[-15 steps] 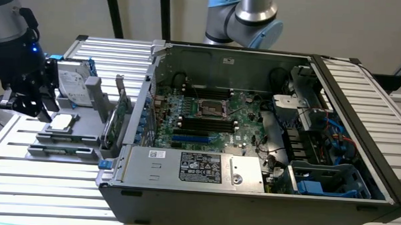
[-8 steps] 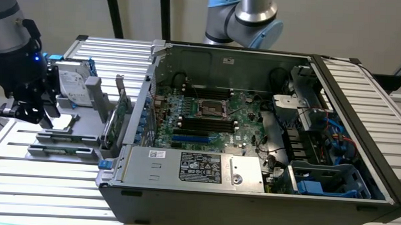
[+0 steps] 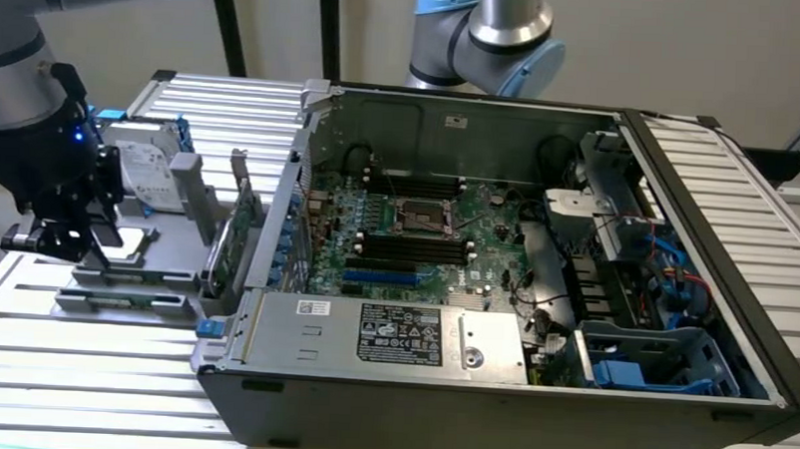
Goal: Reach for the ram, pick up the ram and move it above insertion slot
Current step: 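Pick up the ram and move it above insertion slot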
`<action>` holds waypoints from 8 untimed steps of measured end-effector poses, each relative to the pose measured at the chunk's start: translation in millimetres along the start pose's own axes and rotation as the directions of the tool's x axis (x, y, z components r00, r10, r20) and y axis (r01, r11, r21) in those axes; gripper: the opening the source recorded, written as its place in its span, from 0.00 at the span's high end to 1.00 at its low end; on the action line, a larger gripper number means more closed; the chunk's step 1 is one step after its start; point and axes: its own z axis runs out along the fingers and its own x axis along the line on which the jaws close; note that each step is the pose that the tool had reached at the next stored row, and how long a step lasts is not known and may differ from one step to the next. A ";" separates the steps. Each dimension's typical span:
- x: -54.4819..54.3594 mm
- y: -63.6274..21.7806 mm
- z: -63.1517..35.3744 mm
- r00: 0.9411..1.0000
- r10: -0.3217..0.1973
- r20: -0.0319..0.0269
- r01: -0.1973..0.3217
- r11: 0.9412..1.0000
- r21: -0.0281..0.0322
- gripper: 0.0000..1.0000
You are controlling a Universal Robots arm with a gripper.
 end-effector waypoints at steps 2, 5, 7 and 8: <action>0.8 -0.1 3.7 1.000 -0.001 0.000 0.001 1.000 0.000 0.64; 1.9 -0.3 9.1 1.000 -0.004 0.000 0.004 1.000 0.000 0.64; 2.4 -0.4 12.8 1.000 -0.006 0.000 0.006 1.000 0.000 0.64; 2.6 -0.4 14.6 1.000 -0.007 0.000 0.007 1.000 0.000 0.64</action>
